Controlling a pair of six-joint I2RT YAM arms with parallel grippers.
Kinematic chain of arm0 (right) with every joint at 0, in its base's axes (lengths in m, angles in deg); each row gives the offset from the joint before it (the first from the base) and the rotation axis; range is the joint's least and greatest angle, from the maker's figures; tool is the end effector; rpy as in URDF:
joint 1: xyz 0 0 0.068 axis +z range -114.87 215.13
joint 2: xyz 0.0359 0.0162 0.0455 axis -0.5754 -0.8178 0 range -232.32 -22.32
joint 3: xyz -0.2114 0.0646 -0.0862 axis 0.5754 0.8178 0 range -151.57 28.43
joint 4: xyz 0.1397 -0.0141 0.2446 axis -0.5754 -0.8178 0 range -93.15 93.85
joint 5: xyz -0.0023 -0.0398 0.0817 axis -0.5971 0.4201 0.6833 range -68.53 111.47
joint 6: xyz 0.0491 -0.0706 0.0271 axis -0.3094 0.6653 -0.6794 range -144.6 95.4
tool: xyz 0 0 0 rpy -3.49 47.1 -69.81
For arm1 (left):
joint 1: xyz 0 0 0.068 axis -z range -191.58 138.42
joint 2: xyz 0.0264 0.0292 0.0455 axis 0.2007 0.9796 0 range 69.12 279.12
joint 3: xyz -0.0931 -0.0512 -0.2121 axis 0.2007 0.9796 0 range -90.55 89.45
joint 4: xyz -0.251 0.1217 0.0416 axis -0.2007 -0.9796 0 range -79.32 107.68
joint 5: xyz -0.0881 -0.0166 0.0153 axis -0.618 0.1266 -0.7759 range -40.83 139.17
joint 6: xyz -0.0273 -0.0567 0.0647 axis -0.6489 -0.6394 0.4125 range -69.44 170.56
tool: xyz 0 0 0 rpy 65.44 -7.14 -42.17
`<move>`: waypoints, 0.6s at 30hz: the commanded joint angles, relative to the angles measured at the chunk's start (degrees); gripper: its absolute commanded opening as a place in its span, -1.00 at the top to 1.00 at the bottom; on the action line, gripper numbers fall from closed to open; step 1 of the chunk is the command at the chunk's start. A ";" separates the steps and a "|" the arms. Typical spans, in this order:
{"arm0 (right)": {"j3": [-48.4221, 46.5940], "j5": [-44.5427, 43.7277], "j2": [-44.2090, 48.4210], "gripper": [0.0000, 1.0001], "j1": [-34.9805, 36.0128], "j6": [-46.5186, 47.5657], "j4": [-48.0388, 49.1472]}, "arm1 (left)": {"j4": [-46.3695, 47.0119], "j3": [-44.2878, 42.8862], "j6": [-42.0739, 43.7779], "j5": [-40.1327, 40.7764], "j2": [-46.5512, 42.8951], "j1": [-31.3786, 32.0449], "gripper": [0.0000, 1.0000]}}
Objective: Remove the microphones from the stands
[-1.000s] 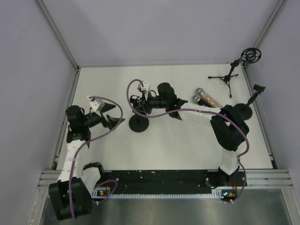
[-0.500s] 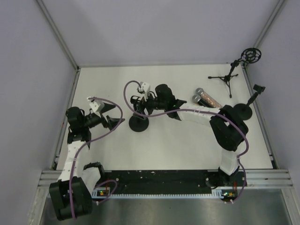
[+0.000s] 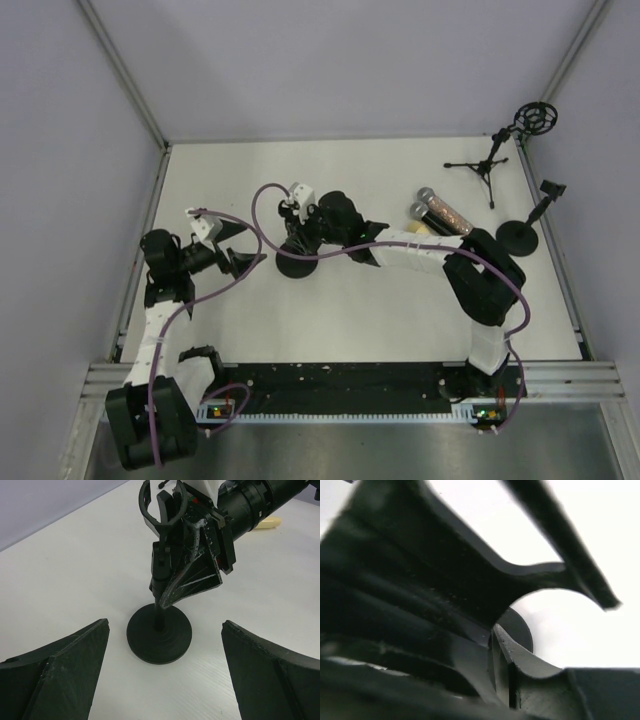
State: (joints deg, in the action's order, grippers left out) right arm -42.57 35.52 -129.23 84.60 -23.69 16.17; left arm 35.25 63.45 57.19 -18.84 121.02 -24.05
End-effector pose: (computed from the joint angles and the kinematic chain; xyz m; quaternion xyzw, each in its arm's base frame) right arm 0.2950 0.3752 0.1619 -0.4140 0.7230 0.3168 0.4533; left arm 0.2596 -0.0192 0.2145 0.3333 0.6450 -0.3273 0.6047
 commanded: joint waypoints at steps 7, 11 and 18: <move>-6.86 -9.91 2.68 0.47 -5.51 1.82 -0.71 | 3.36 0.51 -0.39 -0.64 0.57 -0.71 -0.98; -11.51 -9.74 1.27 0.48 -10.52 2.61 -1.86 | 3.44 0.42 -0.22 -0.28 1.01 -0.89 -0.98; -21.10 -6.22 -6.89 0.51 -20.90 -0.38 -2.83 | 3.36 0.60 0.13 0.42 1.45 -2.56 -0.98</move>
State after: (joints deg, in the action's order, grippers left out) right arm -56.18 28.33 -133.25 68.45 -22.71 8.37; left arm 35.75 63.65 56.89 -18.49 122.16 -25.38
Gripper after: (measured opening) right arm 0.282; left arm 0.991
